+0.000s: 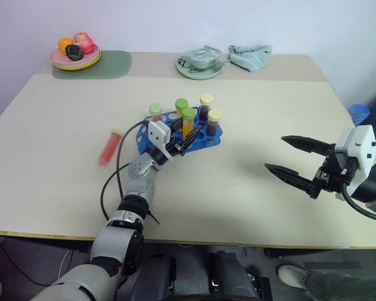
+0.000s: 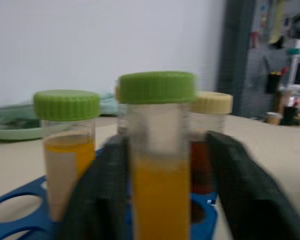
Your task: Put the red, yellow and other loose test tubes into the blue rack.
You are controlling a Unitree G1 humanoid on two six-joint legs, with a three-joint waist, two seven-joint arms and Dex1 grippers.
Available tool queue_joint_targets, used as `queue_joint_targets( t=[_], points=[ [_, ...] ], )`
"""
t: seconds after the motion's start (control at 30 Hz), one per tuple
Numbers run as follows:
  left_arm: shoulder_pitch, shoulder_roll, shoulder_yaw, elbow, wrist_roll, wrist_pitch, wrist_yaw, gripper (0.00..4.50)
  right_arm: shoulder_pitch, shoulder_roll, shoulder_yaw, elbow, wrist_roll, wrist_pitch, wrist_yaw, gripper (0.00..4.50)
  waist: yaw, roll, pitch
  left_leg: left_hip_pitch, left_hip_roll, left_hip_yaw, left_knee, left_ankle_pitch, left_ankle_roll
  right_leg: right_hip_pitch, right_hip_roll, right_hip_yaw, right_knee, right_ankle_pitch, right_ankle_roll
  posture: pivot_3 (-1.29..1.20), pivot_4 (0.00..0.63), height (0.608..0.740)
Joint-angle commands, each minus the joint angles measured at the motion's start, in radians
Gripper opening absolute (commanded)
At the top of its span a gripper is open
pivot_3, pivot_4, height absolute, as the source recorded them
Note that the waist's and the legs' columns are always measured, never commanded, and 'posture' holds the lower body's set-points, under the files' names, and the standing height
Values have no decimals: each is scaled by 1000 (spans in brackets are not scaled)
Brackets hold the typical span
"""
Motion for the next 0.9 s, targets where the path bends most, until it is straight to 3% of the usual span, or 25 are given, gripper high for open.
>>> queue_joint_targets(
  t=[0.03,0.23,0.4,0.5,0.57,0.63,0.7,0.83,0.9],
  points=[
    [12,-7,5,-83,-6,18,11,4335,-3,5,-29,-18,9,-26,2,3781,-2,0,0,0,0,0,0,0,0,0,0,0,0,0,0,0,150,740],
    [70,34,-1,-408,-64,179,32,4335,-21,15,5,-9,1,-44,-4,3781,-3,0,0,0,0,0,0,0,0,0,0,0,0,0,0,0,150,740],
    [75,157,127,-753,-302,567,176,4335,-62,24,61,25,-13,-63,1,3781,-5,0,0,0,0,0,0,1,-1,-1,0,1,1,0,0,0,150,740],
    [65,232,228,-768,-383,712,278,4335,-95,34,105,49,-24,-76,6,3781,-7,1,-1,1,1,0,0,1,-3,-1,0,1,1,0,0,0,150,740],
    [61,295,266,-751,-355,795,374,4335,-122,43,135,67,-34,-83,11,3781,-6,1,0,1,1,0,0,2,-3,0,1,1,1,0,0,0,150,740],
    [68,370,245,-764,-272,906,474,4335,-143,49,157,85,-44,-93,17,3781,-3,0,0,1,1,0,0,2,-3,0,1,1,2,0,0,0,150,740],
    [69,426,256,-798,-284,1049,540,4335,-159,55,177,106,-59,-108,23,3781,-1,-1,0,1,0,0,0,2,-3,0,1,1,1,0,0,0,150,740],
    [44,544,233,-807,-286,1317,575,4335,-176,71,201,134,-78,-133,35,3781,-1,-1,1,0,0,0,0,3,-6,0,1,1,0,0,0,0,150,740],
    [13,641,142,-791,-262,1518,539,4335,-174,78,208,145,-88,-149,42,3781,-3,-2,1,0,0,0,0,3,-6,-1,1,1,0,0,0,0,150,740]
  ],
)
